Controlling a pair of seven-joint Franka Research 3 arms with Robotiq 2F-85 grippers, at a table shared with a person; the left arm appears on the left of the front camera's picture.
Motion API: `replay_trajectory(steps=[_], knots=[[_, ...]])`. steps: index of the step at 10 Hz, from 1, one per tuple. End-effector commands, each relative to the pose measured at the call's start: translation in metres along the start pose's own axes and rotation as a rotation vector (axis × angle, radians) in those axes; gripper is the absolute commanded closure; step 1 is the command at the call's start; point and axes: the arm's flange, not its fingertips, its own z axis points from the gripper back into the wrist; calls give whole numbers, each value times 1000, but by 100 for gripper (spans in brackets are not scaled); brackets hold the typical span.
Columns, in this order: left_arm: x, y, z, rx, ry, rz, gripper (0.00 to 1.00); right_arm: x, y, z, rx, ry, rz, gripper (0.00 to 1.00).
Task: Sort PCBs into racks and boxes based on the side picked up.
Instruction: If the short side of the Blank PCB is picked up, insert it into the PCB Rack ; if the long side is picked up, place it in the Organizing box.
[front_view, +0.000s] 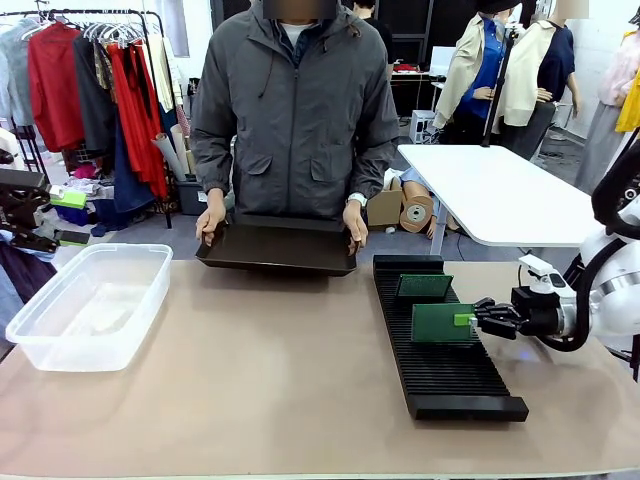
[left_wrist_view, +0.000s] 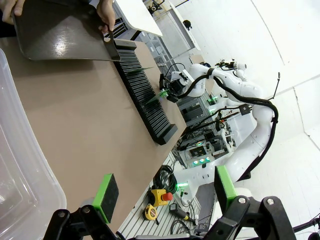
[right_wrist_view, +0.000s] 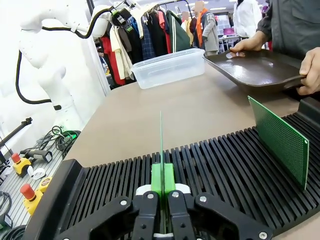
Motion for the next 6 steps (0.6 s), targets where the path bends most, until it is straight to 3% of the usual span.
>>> replay_trajectory(steps=[1,6], knots=[[-1,-3,1,-1,5,2,0,3,-7,0,19,-26,-3,100],[-1,-3,1,-1,5,2,0,4,-10,5,3,-43,9,100]])
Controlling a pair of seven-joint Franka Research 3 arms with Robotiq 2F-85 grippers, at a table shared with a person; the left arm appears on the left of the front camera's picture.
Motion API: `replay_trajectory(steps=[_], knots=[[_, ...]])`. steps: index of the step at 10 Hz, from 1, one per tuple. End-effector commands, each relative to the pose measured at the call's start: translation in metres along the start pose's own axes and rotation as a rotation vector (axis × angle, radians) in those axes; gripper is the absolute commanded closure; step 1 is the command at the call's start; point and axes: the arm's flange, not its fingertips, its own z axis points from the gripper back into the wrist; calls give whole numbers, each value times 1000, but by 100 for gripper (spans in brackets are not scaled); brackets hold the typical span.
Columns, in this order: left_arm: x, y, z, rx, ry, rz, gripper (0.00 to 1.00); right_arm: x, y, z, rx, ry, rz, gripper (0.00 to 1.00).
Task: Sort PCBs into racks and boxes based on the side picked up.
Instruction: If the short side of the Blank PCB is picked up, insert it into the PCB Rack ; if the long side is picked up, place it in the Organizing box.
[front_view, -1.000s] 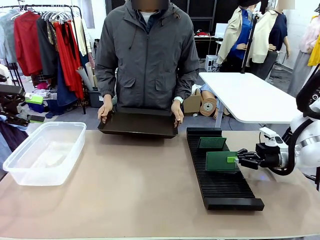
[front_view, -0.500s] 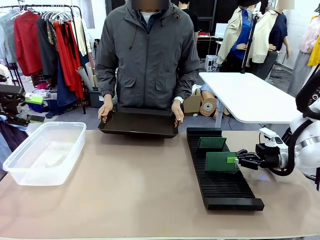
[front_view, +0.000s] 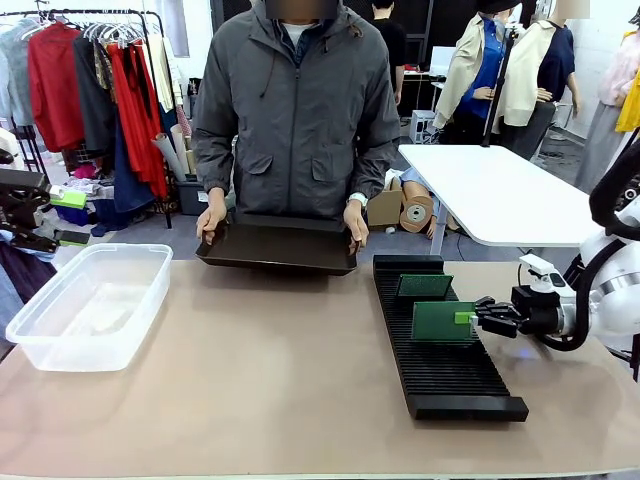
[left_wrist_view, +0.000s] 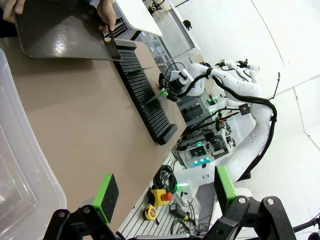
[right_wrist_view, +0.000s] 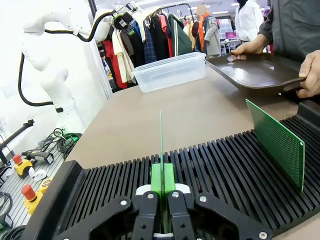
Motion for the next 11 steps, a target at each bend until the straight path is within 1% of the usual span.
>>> replay_trajectory(steps=[1,8,11], knots=[[-1,-3,1,-1,5,2,0,4,-6,3,-12,-17,6,100],[-1,-3,1,-1,5,2,0,-7,-13,-2,-41,-14,15,100],[-1,-3,1,-1,5,2,0,-8,-16,-3,-45,7,13,100]])
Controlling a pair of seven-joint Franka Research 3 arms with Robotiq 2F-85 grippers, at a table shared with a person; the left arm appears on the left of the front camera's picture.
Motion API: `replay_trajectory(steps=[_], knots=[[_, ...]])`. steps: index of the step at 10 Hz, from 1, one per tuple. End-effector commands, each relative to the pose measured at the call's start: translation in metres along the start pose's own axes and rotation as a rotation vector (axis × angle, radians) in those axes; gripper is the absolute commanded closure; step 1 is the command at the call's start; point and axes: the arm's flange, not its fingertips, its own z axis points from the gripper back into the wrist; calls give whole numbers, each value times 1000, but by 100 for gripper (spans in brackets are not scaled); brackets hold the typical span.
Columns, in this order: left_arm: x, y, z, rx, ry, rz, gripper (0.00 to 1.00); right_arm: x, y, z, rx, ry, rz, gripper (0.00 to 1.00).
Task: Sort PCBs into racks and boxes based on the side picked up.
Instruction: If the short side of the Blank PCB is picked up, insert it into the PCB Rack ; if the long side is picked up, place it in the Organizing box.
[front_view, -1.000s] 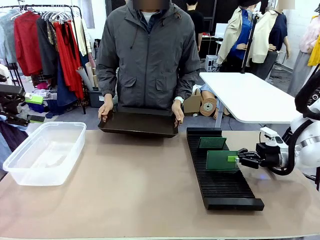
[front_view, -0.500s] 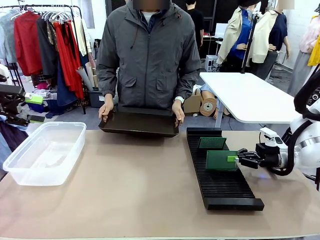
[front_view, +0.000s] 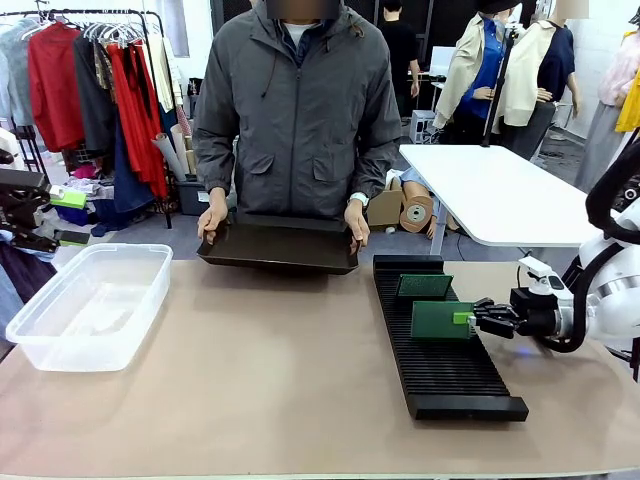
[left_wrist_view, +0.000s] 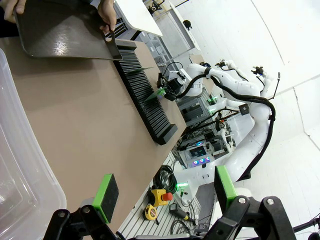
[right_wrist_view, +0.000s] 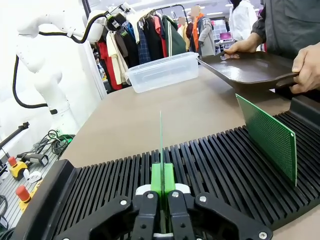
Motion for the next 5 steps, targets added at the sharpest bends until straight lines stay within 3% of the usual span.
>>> replay_trajectory(steps=[1,5], knots=[[-1,-3,1,-1,5,2,0,0,-10,-5,-18,24,22,100],[-1,-3,1,-1,5,2,0,-8,-11,-12,35,45,46,100]])
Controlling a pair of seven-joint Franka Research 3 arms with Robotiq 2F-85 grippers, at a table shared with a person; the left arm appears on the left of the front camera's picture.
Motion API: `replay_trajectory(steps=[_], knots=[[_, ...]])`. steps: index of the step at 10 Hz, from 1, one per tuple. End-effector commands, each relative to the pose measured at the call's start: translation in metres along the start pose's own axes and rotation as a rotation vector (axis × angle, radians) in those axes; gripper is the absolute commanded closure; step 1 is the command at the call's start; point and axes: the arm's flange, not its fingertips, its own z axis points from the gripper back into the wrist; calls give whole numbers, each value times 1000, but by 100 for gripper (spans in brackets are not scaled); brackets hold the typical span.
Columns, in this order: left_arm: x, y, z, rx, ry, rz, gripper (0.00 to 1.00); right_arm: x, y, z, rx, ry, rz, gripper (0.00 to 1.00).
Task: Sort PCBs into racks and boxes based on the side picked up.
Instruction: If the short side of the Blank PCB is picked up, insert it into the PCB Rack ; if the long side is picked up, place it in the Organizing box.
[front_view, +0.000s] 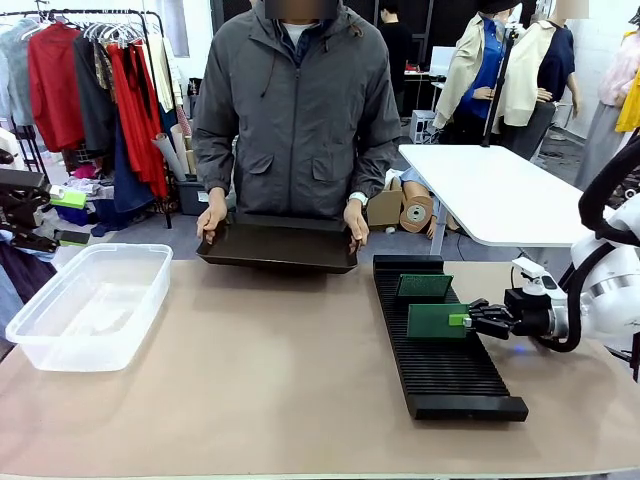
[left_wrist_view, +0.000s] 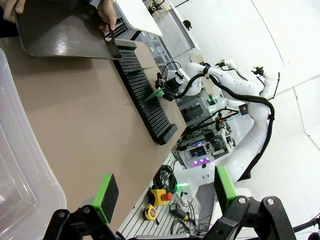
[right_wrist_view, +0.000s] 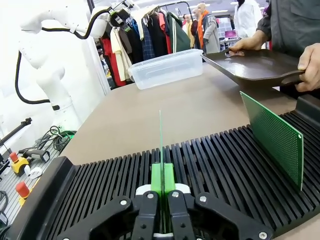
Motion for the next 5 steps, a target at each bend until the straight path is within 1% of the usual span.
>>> replay_trajectory(steps=[1,4,5], knots=[[-1,-3,1,-1,5,2,0,-7,-2,-2,7,16,37,100],[-1,-3,1,-1,5,2,0,-6,-2,8,-26,-26,30,100],[-1,-3,1,-1,5,2,0,-2,-2,9,-33,-47,26,97]])
